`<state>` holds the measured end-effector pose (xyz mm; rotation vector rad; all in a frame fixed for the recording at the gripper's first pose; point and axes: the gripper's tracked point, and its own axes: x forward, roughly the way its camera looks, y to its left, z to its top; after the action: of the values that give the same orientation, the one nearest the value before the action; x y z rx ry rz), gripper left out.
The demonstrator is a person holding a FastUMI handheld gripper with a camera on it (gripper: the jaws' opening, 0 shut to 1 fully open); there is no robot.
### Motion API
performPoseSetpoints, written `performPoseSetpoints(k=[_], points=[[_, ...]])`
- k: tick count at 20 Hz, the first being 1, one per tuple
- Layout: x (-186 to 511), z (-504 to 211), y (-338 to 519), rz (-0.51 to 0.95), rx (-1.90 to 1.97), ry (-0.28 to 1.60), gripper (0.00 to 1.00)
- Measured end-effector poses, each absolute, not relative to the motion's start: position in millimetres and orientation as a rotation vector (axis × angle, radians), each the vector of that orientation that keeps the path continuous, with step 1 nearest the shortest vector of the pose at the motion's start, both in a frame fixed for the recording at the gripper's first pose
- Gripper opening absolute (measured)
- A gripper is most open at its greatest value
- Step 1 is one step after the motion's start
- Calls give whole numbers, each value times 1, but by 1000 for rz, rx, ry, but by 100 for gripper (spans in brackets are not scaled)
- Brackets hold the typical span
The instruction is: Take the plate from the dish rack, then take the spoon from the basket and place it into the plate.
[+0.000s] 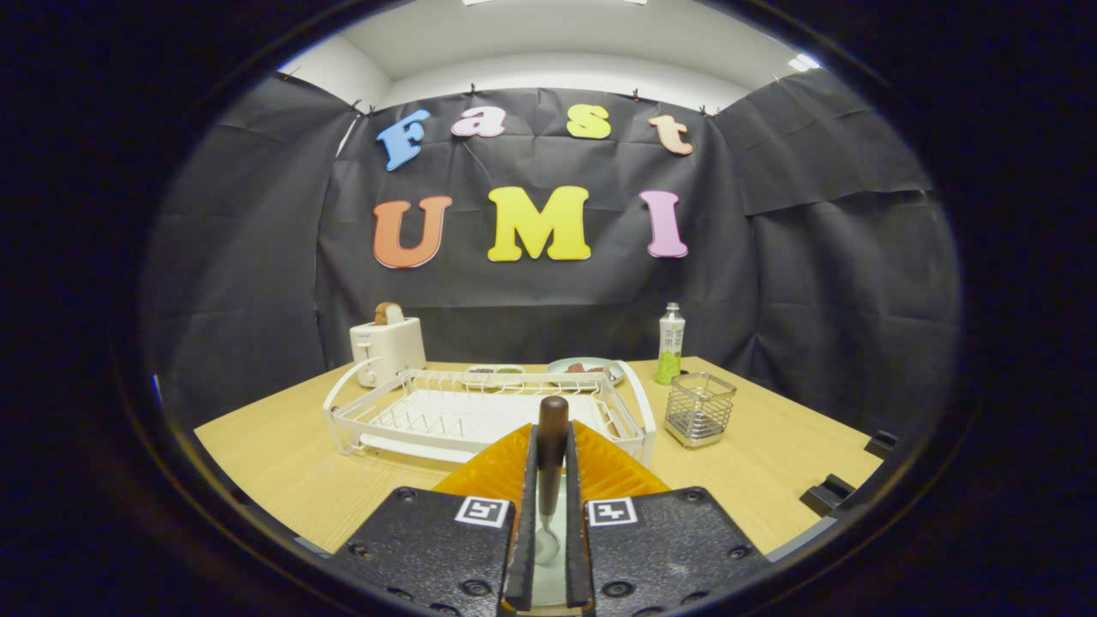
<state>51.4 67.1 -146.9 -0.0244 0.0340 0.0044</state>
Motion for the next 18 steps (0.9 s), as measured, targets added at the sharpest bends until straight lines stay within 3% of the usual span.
performPoseSetpoints(k=[2, 5, 6, 8, 18], points=[[50, -141, 62, -5, -28, 9, 31], [48, -139, 61, -7, -65, -7, 88], [46, -140, 63, 2, -82, -10, 94], [42, -140, 61, -5, -105, -20, 100], [16, -124, 59, 7, -99, 14, 100]])
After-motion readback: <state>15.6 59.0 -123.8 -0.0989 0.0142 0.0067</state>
